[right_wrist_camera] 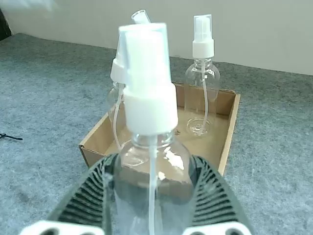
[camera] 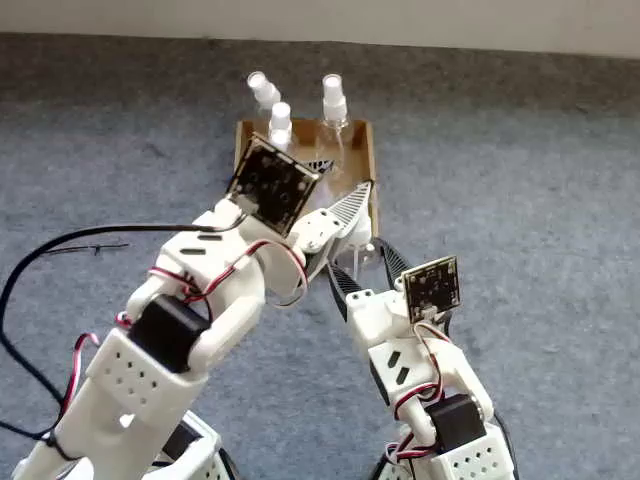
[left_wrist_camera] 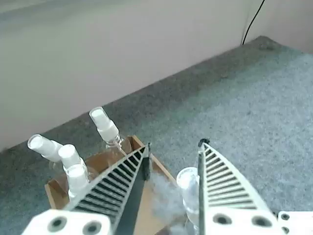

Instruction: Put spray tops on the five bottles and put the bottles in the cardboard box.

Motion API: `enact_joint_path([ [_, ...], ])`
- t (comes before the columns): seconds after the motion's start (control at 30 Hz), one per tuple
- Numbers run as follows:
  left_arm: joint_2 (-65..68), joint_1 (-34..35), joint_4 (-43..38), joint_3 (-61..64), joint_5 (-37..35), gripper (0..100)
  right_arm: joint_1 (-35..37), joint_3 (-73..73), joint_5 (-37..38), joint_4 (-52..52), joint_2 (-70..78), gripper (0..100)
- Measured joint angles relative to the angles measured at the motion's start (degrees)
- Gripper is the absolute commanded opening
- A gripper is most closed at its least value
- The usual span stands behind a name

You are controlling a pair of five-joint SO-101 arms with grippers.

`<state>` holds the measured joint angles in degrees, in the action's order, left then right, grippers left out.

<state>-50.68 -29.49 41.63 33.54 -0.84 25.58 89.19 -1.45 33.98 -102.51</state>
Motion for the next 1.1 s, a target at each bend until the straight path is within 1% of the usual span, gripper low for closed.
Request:
enact_joint_path([
  [0.2, 5.89, 0.97, 0.00, 0.09, 0.00, 15, 0.00, 0.00, 0.00, 0.00, 0.00, 0.3],
  [0.47, 5.71, 1.05, -0.44, 3.78, -0.09, 15, 0.00, 0.09, 0.00, 0.00, 0.09, 0.3],
  [0.63, 5.27, 1.05, -0.44, 4.13, 3.69, 15, -0.09, 0.09, 0.00, 0.00, 0.18, 0.3],
  [0.77, 5.54, 1.05, -0.53, 4.13, 4.48, 15, -0.09, 0.09, 0.00, 0.00, 0.18, 0.3],
  [1.1, 5.98, -3.78, -0.53, 4.04, 4.84, 15, -0.18, 0.09, 0.00, 0.09, 0.18, 0.3],
])
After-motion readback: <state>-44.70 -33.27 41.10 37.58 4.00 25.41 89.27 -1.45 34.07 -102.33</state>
